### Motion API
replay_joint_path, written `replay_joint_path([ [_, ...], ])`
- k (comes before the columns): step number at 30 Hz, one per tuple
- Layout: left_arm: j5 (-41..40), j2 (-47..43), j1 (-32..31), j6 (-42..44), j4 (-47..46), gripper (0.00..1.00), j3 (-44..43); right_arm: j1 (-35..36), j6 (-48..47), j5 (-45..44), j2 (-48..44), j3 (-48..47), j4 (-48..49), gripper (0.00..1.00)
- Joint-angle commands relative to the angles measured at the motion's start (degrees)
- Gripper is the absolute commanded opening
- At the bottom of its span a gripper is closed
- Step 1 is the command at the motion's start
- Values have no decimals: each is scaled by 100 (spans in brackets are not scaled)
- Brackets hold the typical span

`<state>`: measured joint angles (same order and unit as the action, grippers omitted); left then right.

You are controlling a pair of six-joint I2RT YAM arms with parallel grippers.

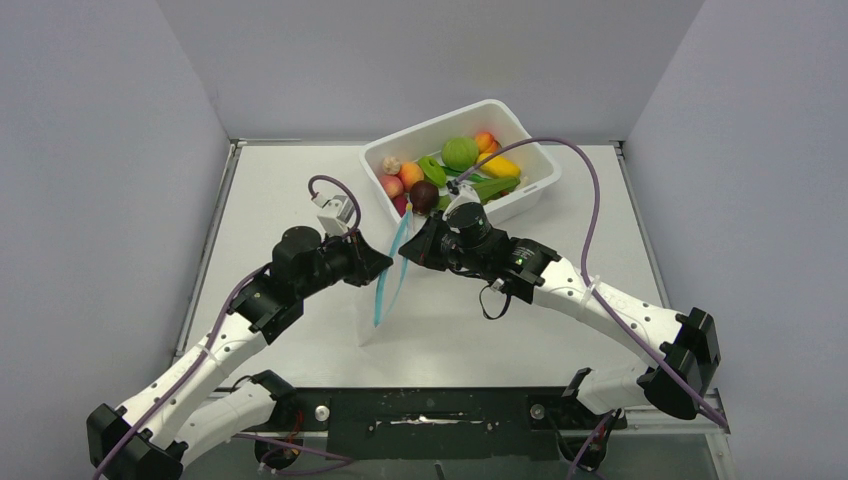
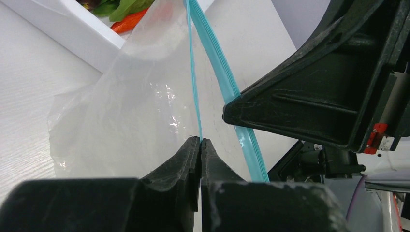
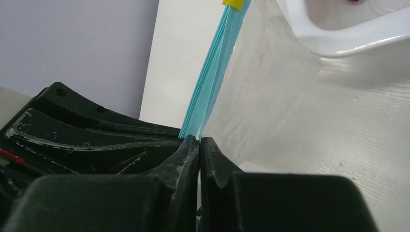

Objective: Place the food in the zip-top bag and seal the zipper
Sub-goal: Open the zipper of the food storage bag, then pick up the fake fruit from the bin.

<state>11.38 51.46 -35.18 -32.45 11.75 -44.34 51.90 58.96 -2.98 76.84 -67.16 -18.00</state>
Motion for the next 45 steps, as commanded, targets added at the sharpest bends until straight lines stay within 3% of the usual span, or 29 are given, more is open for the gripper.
replay_joint_path([
  [1,-301,-136,-7,305,-60,0,-274,43,-117,-264,-175,37,229,0],
  [5,-1457,-388,-11,697,683,0,-618,36,-163,-556,-347,361,-7,0],
  [9,-2244,-674,-12,1056,863,0,-696,13,-189,-682,-473,736,-37,0],
  [12,-2355,-879,-12,1310,637,0,-562,-14,-211,-674,-439,831,-37,0],
  [17,-1873,-1092,-12,1888,34,0,-90,-29,-350,-662,-245,584,-73,1],
  [22,-1892,-1126,-12,2181,-36,0,221,-46,-768,-799,-161,199,-100,37],
  [28,-1860,-1159,-13,2302,-80,0,443,-118,-1989,-1125,-183,-253,-64,58],
  [32,-1849,-1273,-8,2416,-127,0,584,-491,-2618,-1203,-37,-562,-5,62],
  [37,-1913,-1403,-7,2492,-37,0,619,-1560,-3194,-277,543,-1037,196,62],
  [45,-2543,-1657,-6,2579,54,0,623,-1965,-4296,-378,1792,-2302,-287,69],
])
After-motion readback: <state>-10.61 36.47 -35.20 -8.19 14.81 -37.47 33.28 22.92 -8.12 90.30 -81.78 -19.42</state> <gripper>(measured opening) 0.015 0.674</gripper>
